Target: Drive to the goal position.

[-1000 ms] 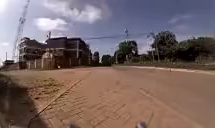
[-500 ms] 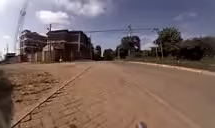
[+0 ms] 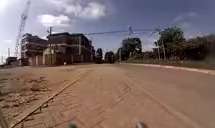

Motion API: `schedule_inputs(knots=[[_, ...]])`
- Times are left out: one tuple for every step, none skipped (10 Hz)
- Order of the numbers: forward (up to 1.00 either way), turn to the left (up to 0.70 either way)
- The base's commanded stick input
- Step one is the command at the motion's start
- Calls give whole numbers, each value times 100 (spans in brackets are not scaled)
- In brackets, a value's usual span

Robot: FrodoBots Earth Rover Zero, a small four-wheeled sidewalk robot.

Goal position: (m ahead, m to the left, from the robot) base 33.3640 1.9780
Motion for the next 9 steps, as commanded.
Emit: schedule_inputs(knots=[[100,0],[100,0],[100,0],[100,0],[100,0],[100,0],[100,0],[100,0],[100,0]])
